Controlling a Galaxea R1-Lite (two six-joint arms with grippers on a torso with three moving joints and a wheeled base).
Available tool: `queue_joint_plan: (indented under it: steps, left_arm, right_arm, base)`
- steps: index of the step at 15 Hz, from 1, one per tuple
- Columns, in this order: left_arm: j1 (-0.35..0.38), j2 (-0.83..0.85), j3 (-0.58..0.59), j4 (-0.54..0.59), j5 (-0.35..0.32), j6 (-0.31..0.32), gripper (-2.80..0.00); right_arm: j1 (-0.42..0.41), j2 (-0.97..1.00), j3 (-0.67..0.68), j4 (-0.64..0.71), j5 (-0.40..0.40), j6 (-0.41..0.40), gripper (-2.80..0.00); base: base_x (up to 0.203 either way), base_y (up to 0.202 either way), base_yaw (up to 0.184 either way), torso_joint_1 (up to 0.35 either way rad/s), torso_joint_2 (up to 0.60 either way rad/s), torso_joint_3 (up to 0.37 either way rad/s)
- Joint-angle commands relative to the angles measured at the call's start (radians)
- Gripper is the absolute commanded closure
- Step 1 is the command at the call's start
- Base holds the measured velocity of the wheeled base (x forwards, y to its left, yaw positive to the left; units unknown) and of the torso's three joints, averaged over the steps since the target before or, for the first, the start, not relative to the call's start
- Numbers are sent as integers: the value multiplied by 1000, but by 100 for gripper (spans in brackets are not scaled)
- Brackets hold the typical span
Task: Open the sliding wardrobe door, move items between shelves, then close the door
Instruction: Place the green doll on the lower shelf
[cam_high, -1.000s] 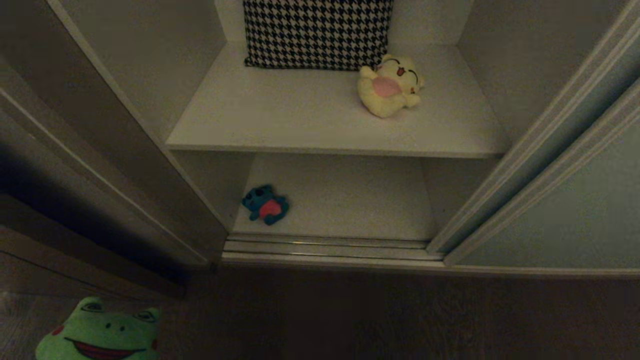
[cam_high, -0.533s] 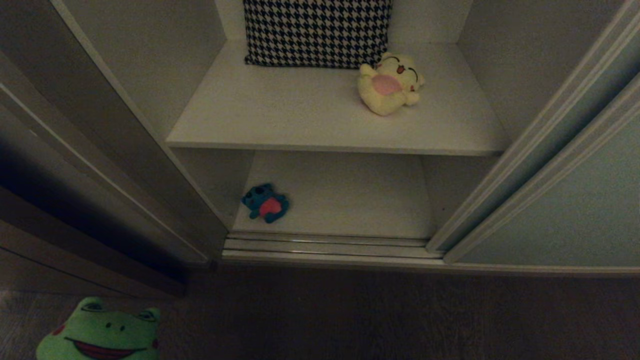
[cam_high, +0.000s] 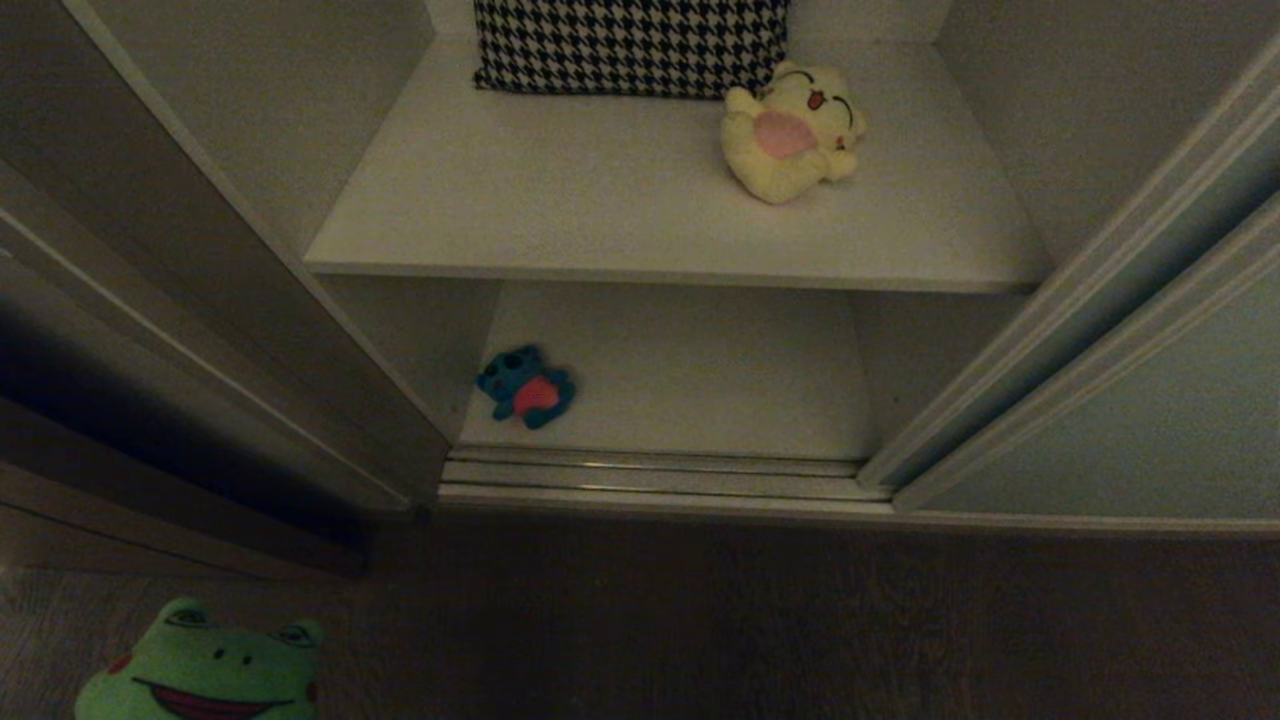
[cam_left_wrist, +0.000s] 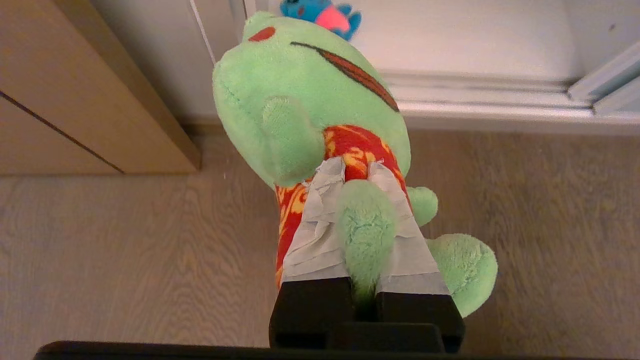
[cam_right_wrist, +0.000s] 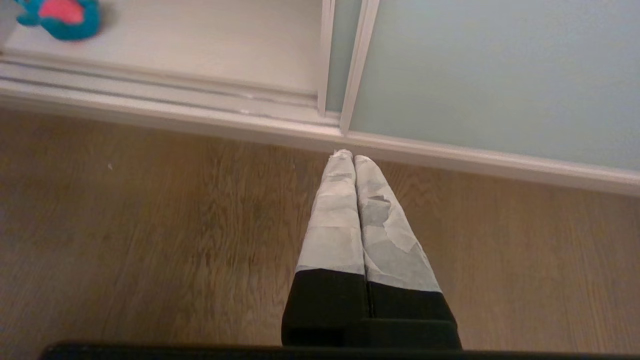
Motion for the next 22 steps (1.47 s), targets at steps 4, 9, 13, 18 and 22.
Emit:
queue_joint_plan:
  steps: [4, 9, 13, 18, 22]
  left_arm:
    - [1, 5, -1, 2, -1, 0, 0]
    - [1, 5, -3, 10, -1, 0, 0]
    - [1, 5, -3, 10, -1, -1, 0]
    - [1, 5, -3, 10, -1, -2, 0]
    - [0, 6, -4, 11, -2, -2, 0]
  right_arm:
    - [0, 0, 0, 0, 1, 0, 0]
    - [0, 0, 0, -1, 1, -1, 0]
    - [0, 0, 0, -1, 1, -1, 0]
    - [0, 0, 0, -1, 1, -1, 0]
    - [0, 0, 0, -1, 1, -1, 0]
  base:
    - [0, 0, 0, 3, 4, -196]
    - [0, 0, 0, 2, 1, -195]
    - [0, 0, 0, 2, 3, -198]
    - [0, 0, 0, 6, 3, -197]
    - [0, 0, 0, 4, 1, -198]
